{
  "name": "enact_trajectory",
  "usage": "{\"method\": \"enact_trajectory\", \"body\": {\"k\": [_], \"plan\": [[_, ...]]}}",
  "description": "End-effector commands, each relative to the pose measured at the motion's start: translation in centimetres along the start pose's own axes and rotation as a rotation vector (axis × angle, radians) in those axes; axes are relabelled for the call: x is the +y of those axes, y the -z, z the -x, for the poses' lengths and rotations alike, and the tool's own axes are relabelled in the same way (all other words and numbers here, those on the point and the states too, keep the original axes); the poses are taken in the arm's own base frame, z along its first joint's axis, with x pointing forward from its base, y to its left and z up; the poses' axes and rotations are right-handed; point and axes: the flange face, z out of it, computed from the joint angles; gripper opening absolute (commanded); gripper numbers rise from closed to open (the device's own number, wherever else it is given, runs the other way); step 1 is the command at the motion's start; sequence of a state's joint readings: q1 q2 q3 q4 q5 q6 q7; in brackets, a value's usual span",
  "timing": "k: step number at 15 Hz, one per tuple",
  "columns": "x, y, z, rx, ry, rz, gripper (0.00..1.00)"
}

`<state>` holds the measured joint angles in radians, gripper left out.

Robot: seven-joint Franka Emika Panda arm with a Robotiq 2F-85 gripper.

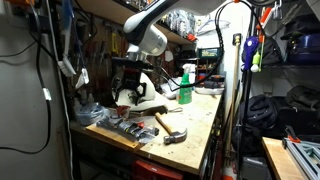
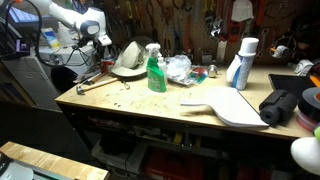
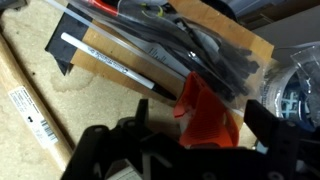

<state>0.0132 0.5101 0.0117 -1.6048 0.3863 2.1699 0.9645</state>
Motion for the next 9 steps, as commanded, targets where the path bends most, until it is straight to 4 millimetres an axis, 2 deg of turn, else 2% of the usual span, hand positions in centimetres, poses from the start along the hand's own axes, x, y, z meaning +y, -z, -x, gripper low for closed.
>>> {"method": "enact_trajectory", "body": {"k": [1,2,5,9], "plan": [[-0.54,-0.73,-0.08,-0.018,-0.021,0.009,0.81],[-0.56,-0.86,-0.17,-0.013,-0.021,0.01,0.7],[-0.53,-1.12,-0.34,-0.008,-0.026,0.011,0.45],[-0.6,-1.28,-0.59,0.003,-0.037,0.008,0.36]]}}
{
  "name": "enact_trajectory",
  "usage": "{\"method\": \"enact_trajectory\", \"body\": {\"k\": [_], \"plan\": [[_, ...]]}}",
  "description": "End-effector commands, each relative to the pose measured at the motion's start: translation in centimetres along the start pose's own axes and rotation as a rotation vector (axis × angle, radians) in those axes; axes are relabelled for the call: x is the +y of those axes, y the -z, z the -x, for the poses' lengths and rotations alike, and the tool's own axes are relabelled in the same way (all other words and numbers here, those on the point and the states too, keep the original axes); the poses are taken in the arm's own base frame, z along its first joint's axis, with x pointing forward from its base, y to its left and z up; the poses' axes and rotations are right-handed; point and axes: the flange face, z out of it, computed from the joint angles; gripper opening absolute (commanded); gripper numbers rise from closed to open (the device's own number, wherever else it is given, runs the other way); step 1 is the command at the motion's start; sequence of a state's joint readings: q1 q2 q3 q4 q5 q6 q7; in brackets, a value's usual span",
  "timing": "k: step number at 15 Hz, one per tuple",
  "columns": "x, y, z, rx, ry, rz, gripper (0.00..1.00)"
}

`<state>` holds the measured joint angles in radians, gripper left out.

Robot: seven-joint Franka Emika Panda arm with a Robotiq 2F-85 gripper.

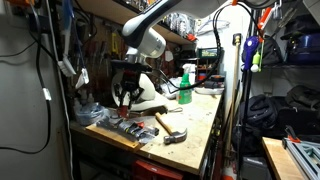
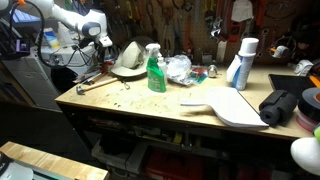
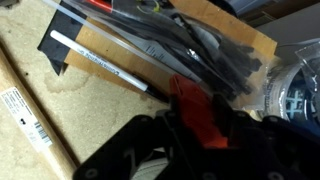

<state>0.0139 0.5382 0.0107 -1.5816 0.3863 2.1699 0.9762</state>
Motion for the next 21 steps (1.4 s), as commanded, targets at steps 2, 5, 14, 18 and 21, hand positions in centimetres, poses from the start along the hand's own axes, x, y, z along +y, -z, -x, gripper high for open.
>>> {"method": "enact_trajectory", "body": {"k": [2,5,14,18,21], "plan": [[-0.3,-0.5,-0.2,0.013,-0.025,0.003,0.56],[-0.3,-0.5,-0.3,0.024,-0.009,-0.001,0.81],[-0.2,-0.1,-0.4,0.045,-0.006,-0.003,0.27],[-0.1,0.7,0.1,0.078,0.007,-0.002,0.09],[0.3,2.1,1.1,0.083,0.03,-0.002,0.09]]}}
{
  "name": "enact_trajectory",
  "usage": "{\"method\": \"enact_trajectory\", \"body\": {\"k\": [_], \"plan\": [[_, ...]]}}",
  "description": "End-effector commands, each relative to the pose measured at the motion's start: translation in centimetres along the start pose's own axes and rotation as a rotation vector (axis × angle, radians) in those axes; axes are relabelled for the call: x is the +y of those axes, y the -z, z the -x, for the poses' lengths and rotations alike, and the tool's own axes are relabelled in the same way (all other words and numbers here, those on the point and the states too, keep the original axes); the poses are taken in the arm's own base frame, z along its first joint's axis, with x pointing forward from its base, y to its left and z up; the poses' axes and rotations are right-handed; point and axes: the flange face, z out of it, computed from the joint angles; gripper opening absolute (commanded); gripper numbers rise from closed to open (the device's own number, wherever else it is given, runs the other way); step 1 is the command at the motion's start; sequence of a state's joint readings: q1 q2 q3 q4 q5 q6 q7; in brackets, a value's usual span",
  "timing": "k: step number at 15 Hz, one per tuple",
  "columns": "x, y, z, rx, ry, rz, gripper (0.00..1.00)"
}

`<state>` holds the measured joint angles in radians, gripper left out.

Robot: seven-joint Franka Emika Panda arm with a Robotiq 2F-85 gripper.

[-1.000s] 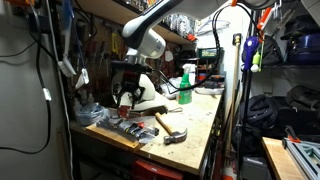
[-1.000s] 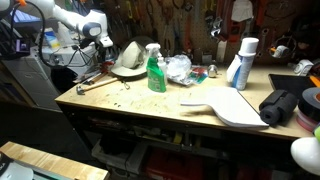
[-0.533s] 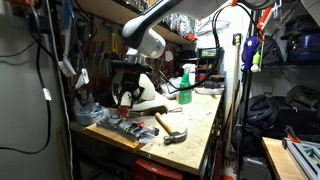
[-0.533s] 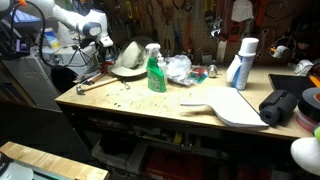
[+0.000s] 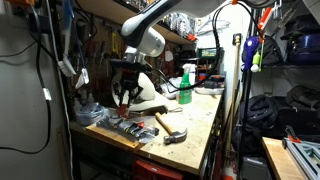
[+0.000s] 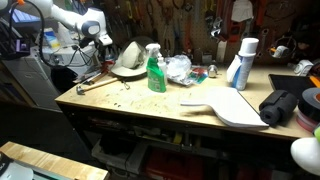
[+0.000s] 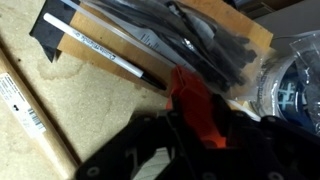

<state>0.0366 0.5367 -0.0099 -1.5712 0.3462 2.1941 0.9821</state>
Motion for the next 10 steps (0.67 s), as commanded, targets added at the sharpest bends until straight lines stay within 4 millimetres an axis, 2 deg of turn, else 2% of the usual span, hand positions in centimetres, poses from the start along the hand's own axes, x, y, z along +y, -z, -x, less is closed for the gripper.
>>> {"method": "enact_trajectory", "body": {"k": [1,6,10], "plan": [[1.1,2.0,1.2,0.025,0.014,0.006,0.09],[3.9,5.4,4.0,0.006,0.087,0.029,0.09],[8.9,7.6,7.1,0.001,0.159,0.092,0.09]]}}
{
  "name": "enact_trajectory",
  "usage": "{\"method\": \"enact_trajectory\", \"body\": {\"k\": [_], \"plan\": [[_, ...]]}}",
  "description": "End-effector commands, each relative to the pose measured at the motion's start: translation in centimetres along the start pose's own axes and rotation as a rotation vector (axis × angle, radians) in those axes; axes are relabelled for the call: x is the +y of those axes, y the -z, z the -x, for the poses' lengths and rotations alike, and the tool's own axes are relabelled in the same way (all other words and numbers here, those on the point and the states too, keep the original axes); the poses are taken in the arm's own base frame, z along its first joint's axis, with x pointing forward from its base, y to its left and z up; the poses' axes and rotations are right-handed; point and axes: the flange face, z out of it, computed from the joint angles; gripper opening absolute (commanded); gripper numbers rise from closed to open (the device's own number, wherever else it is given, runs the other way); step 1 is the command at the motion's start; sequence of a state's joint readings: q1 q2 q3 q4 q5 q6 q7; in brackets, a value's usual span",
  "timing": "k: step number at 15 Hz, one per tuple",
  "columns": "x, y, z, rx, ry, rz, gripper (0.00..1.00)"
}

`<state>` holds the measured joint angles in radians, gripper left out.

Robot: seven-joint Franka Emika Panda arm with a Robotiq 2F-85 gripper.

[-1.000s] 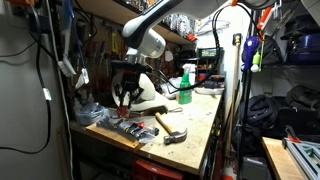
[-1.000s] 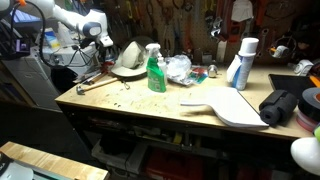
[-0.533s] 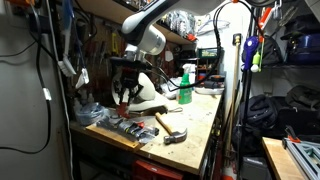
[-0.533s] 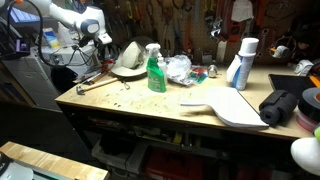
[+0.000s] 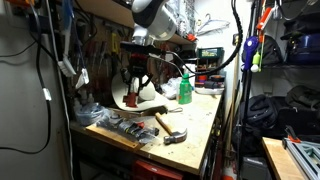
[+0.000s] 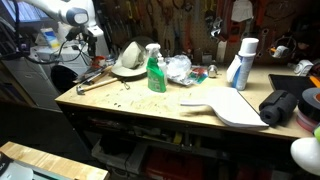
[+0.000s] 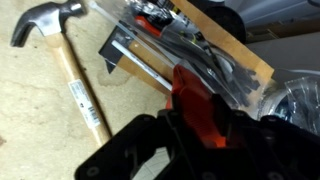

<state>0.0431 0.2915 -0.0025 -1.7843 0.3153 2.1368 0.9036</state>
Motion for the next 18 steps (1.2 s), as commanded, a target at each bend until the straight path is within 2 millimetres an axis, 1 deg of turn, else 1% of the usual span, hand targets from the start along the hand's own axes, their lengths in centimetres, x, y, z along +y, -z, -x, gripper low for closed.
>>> {"method": "enact_trajectory", "body": {"k": [1,5,8,9,11,13,15,18], "plan": [[6.0,1.6,3.7,0.01,0.048,0.079,0.09],[12.3,2.3,4.0,0.065,-0.003,0.123,0.09],[16.9,2.6,3.2,0.106,-0.052,0.148,0.09],[18.5,2.9,2.5,0.129,-0.084,0.149,0.09],[21.5,3.3,0.9,0.18,-0.145,0.14,0.09],[24.1,3.8,-1.3,0.227,-0.204,0.114,0.09],[26.5,4.0,-3.7,0.271,-0.263,0.107,0.09],[31.1,3.9,-7.6,0.333,-0.39,0.114,0.09]]}}
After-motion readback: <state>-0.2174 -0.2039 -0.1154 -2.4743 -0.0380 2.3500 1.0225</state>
